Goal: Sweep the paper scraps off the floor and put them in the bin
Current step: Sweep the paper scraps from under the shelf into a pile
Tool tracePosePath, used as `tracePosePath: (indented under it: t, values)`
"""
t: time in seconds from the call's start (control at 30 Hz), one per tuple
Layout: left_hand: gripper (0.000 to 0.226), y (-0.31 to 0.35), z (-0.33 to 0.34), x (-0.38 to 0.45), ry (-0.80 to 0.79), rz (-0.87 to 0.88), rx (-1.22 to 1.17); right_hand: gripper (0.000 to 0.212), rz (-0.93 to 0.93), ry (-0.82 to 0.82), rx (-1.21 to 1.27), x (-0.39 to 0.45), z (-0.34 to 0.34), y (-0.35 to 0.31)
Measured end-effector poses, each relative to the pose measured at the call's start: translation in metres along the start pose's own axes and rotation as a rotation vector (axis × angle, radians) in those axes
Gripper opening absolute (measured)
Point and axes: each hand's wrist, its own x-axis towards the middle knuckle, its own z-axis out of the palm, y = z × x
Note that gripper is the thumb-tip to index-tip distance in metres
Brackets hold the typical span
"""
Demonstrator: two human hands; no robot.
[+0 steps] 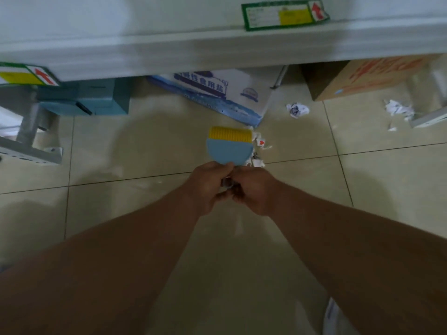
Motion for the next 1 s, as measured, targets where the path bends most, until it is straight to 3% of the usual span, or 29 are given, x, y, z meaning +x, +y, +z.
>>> tracePosePath:
  t: [0.2, 0.23, 0.33, 0.4, 0.57, 0.7, 0.8, 0.87, 1.0]
  values:
    - [0.009, -0.002, -0.002, 0.005, 0.253, -0.047, 0.144, 0.017, 0.11, 0.049, -0.219, -0.016, -0.036, 0.005]
    - [0.01, -0.001, -0.007, 0.007, 0.324, -0.039, 0.258, 0.016, 0.135, 0.068, -0.245, -0.02, -0.043, 0.004]
    - [0.029, 0.009, -0.031, 0.003, 0.45, 0.018, 0.944, 0.014, 0.181, 0.11, -0.391, -0.044, -0.066, 0.0]
    - [0.034, 0.024, -0.041, -0.015, 0.479, 0.022, 1.195, 0.016, 0.205, 0.128, -0.51, -0.062, -0.081, -0.004]
    - [0.039, 0.061, -0.035, -0.049, 0.503, 0.046, 1.393, 0.025, 0.212, 0.143, -0.828, -0.093, -0.103, -0.017]
    - [0.041, 0.059, -0.012, -0.057, 0.485, 0.038, 1.394, 0.013, 0.02, 0.216, -0.824, -0.079, -0.102, -0.026]
    - [0.052, 0.046, -0.002, -0.055, 0.468, 0.067, 1.478, 0.044, -0.125, 0.31, -0.966, -0.069, -0.106, -0.014]
    - [0.052, 0.039, -0.002, -0.051, 0.433, 0.076, 1.542, 0.07, -0.169, 0.28, -1.173, -0.073, -0.115, -0.009]
    - [0.036, 0.037, -0.007, -0.024, 0.458, 0.099, 1.514, 0.107, -0.076, 0.351, -1.457, -0.057, -0.156, -0.005]
